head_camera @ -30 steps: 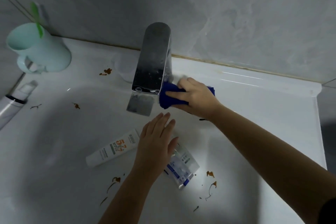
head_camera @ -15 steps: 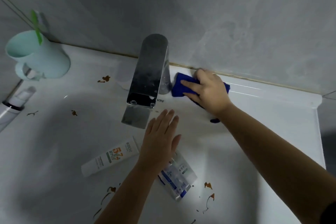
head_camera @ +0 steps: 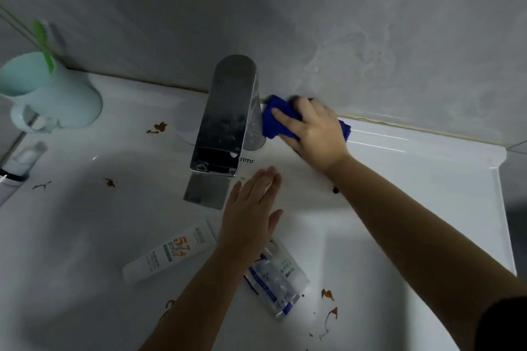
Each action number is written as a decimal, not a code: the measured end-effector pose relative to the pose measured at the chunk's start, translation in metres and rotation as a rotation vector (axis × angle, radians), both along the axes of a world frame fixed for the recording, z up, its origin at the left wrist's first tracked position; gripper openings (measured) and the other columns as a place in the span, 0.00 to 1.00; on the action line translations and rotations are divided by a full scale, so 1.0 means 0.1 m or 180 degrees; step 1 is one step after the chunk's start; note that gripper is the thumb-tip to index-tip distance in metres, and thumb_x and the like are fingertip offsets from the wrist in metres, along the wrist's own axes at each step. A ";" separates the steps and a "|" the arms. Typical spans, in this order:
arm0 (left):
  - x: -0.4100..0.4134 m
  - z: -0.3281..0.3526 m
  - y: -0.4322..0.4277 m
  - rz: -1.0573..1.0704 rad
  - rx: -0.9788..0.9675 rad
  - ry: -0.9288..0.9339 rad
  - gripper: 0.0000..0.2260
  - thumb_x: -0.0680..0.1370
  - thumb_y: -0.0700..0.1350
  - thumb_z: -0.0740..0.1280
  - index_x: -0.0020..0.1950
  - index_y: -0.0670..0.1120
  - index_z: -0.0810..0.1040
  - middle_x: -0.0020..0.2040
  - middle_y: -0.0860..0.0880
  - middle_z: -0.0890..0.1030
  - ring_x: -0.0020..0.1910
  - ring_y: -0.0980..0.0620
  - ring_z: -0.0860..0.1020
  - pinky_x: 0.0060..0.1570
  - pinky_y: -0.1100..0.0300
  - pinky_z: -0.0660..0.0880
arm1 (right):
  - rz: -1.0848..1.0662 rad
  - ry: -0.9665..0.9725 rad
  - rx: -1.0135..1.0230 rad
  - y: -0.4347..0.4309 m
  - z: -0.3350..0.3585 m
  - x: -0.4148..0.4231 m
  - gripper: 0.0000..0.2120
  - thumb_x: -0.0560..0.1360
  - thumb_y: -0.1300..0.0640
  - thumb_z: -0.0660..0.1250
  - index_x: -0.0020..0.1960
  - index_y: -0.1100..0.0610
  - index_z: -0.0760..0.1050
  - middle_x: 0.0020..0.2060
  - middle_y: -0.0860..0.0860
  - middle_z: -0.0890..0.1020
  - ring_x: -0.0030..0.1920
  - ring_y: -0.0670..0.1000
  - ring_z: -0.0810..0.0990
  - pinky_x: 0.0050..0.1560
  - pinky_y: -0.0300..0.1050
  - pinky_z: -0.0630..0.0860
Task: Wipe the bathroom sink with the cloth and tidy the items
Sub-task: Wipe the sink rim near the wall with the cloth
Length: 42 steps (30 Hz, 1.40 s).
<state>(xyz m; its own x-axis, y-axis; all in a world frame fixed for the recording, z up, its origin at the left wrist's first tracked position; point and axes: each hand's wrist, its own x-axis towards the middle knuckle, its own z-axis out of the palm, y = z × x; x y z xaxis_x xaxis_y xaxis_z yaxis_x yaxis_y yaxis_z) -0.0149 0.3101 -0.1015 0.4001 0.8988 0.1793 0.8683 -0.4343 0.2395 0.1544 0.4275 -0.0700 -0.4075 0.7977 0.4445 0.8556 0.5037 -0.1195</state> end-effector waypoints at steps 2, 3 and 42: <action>-0.01 0.02 0.00 -0.0012 -0.0005 0.0017 0.27 0.72 0.52 0.64 0.69 0.43 0.67 0.68 0.44 0.72 0.66 0.47 0.69 0.59 0.46 0.71 | -0.0058 0.0210 0.0024 -0.19 0.00 0.30 0.17 0.72 0.53 0.68 0.59 0.58 0.77 0.49 0.63 0.78 0.44 0.62 0.76 0.41 0.53 0.74; -0.01 0.04 0.00 -0.0026 -0.0002 0.0017 0.28 0.72 0.52 0.65 0.69 0.43 0.67 0.68 0.43 0.72 0.67 0.47 0.69 0.59 0.46 0.70 | -0.0119 0.0295 0.0015 -0.32 0.01 0.48 0.16 0.73 0.53 0.67 0.58 0.58 0.78 0.47 0.63 0.78 0.43 0.62 0.76 0.40 0.52 0.74; 0.03 0.21 -0.32 -0.0004 0.0224 -0.0488 0.18 0.76 0.50 0.59 0.63 0.42 0.70 0.63 0.41 0.76 0.64 0.47 0.69 0.58 0.50 0.72 | 0.0069 -0.0020 -0.0463 -0.30 0.03 -0.06 0.19 0.70 0.46 0.64 0.53 0.57 0.80 0.43 0.60 0.78 0.41 0.62 0.77 0.36 0.52 0.75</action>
